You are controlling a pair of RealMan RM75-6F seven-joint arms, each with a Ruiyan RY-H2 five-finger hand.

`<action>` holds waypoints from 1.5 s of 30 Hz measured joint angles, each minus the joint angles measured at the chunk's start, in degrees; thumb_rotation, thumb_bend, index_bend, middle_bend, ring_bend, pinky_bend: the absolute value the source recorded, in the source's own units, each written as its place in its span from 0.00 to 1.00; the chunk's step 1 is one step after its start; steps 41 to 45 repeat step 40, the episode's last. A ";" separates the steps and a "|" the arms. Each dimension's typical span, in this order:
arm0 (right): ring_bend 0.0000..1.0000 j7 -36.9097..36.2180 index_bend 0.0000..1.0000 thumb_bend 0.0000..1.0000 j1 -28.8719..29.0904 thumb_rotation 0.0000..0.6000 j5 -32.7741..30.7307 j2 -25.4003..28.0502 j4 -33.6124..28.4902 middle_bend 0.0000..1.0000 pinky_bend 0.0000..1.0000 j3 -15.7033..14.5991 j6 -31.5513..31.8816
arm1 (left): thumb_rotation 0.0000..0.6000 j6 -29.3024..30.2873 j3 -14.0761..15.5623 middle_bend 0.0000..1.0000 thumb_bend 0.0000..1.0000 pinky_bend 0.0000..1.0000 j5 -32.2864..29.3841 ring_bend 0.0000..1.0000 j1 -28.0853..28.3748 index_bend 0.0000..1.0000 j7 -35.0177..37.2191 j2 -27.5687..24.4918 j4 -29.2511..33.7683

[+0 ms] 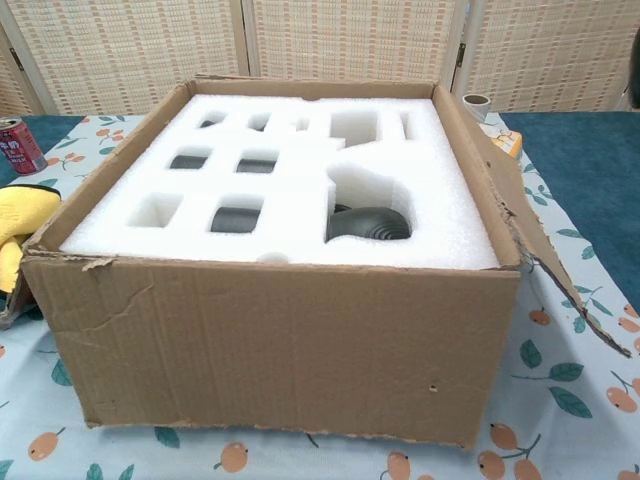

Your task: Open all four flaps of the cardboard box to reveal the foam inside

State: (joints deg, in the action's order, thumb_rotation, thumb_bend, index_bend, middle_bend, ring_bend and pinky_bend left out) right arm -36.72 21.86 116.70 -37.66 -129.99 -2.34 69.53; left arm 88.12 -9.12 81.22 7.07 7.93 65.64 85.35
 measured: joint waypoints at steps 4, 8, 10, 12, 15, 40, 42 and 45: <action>0.00 7.30 0.00 0.38 -0.43 1.00 -2.76 -1.64 2.01 0.00 0.25 0.88 -0.33 | 1.00 0.27 0.25 0.01 0.52 0.00 0.65 0.01 0.01 0.00 -0.77 0.03 0.23; 0.00 15.91 0.00 0.38 -0.95 1.00 -6.26 -4.70 5.08 0.00 0.19 1.83 -0.96 | 1.00 0.35 0.39 0.01 0.52 0.00 0.80 0.01 -0.03 0.00 -0.95 -0.06 0.50; 0.00 20.45 0.00 0.38 -1.32 1.00 -8.50 -7.21 7.64 0.00 0.17 2.29 -1.25 | 1.00 0.37 0.39 0.01 0.52 0.00 0.77 0.01 -0.09 0.00 -0.72 -0.14 0.57; 0.00 23.42 0.00 0.38 -1.67 1.00 -10.15 -9.50 10.35 0.00 0.15 2.61 -1.31 | 1.00 0.40 0.43 0.01 0.52 0.00 0.86 0.01 -0.12 0.00 -0.64 -0.20 0.63; 0.00 27.69 0.00 0.38 -2.37 1.00 -12.07 -12.63 15.04 0.00 0.11 3.11 -0.88 | 1.00 0.37 0.53 0.01 0.52 0.00 1.02 0.01 -0.09 0.00 -0.85 -0.23 0.66; 0.00 47.00 0.00 0.38 -16.29 1.00 -24.27 -32.08 41.13 0.00 0.00 5.68 18.73 | 1.00 -1.52 1.94 0.01 0.52 0.00 2.10 0.01 1.18 0.00 -6.73 1.00 1.84; 0.00 47.00 0.00 0.38 -16.29 1.00 -24.27 -32.08 41.13 0.00 0.00 5.68 18.73 | 1.00 -1.52 1.94 0.01 0.52 0.00 2.10 0.01 1.18 0.00 -6.73 1.00 1.84; 0.00 47.00 0.00 0.38 -16.29 1.00 -24.27 -32.08 41.13 0.00 0.00 5.68 18.73 | 1.00 -1.52 1.94 0.01 0.52 0.00 2.10 0.01 1.18 0.00 -6.73 1.00 1.84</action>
